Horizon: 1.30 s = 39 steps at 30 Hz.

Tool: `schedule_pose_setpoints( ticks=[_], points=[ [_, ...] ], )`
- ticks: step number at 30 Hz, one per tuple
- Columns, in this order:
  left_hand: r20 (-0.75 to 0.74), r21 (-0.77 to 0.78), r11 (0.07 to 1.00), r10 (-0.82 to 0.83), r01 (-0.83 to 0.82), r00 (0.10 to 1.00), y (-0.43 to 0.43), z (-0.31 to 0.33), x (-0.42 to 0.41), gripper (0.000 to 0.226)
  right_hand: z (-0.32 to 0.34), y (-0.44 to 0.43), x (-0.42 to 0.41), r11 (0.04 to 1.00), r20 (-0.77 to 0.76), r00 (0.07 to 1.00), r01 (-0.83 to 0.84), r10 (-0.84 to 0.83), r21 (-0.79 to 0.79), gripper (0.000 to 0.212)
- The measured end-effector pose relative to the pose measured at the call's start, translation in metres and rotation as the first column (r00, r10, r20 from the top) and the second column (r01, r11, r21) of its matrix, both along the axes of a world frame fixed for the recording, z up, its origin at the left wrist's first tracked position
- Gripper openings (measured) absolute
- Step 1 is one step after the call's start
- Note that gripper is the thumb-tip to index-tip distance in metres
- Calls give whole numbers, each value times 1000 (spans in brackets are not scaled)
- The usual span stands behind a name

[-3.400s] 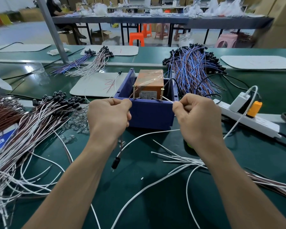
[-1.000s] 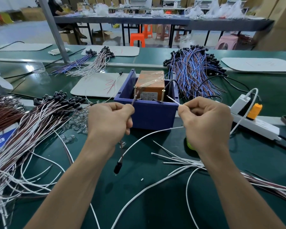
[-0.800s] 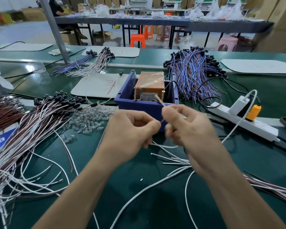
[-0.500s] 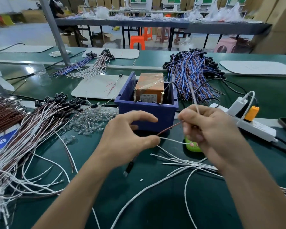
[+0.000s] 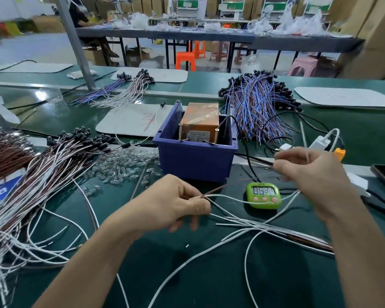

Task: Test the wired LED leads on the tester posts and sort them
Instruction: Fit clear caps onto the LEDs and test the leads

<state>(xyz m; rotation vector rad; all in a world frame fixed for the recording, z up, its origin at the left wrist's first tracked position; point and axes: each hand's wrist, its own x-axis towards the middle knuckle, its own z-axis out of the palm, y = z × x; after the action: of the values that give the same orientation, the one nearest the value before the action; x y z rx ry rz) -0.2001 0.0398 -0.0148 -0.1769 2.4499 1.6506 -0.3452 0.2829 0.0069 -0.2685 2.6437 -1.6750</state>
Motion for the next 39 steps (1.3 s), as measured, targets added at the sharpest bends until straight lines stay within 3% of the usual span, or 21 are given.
schedule_pose_setpoints(
  ticks=[2, 4, 6, 7, 9, 11, 12, 14, 17, 20, 21, 24, 30, 34, 39],
  points=[
    [25, -75, 996, -55, 57, 998, 7, -2, -2, 25, -3, -2, 3, 928, -382, 910, 274, -164, 253, 54],
    [-27, -238, 970, -56, 48, 998, 13, -9, -5, 24, 3, -13, 19, 876, -609, 735, 464, -298, 133, 69],
    [-110, -329, 944, -8, -29, 994, 22, -15, -6, 11, 11, -27, 42, 903, -747, 589, 429, -309, -36, 60],
    [-146, -321, 945, 23, -70, 989, 25, -18, -6, 7, 12, -35, 54, 956, -796, 568, 291, -209, -42, 53],
    [-234, -297, 948, 44, -114, 971, 28, -19, -5, 10, 8, -51, 75, 988, -720, 677, -125, 150, 88, 36],
    [-320, -269, 951, 61, -153, 945, 26, -17, -4, 17, -2, -67, 86, 889, -425, 781, -407, 458, 210, 31],
    [-345, -239, 956, 79, -169, 935, 25, -16, -3, 18, -8, -72, 87, 843, -292, 792, -483, 536, 238, 33],
    [-352, -181, 962, 132, -206, 927, 23, -15, -2, 21, -16, -75, 79, 817, -128, 816, -530, 564, 227, 35],
    [-367, -143, 952, 202, -269, 908, 21, -15, -4, 20, -18, -65, 62, 811, -26, 839, -518, 544, 272, 22],
    [-343, -22, 968, 226, -249, 912, 19, -10, -5, 25, -18, -60, 53, 829, 72, 836, -549, 544, 106, 4],
    [-341, 53, 965, 258, -255, 904, 18, -8, -5, 27, -17, -60, 51, 835, 90, 836, -547, 541, 57, 6],
    [-340, 224, 924, 373, -311, 863, 16, -5, -4, 27, -14, -56, 47, 851, 61, 850, -525, 523, 7, 11],
    [-375, 344, 891, 420, -297, 826, 16, 5, -1, 26, -10, -57, 56, 878, -110, 879, -473, 464, -77, 7],
    [-420, 383, 882, 432, -276, 798, 20, 8, 1, 20, -11, -61, 63, 871, -224, 865, -479, 449, -105, 20],
    [-410, 390, 873, 449, -293, 794, 19, 9, 2, 18, -15, -64, 66, 874, -262, 863, -472, 432, -115, 22]
  ],
)
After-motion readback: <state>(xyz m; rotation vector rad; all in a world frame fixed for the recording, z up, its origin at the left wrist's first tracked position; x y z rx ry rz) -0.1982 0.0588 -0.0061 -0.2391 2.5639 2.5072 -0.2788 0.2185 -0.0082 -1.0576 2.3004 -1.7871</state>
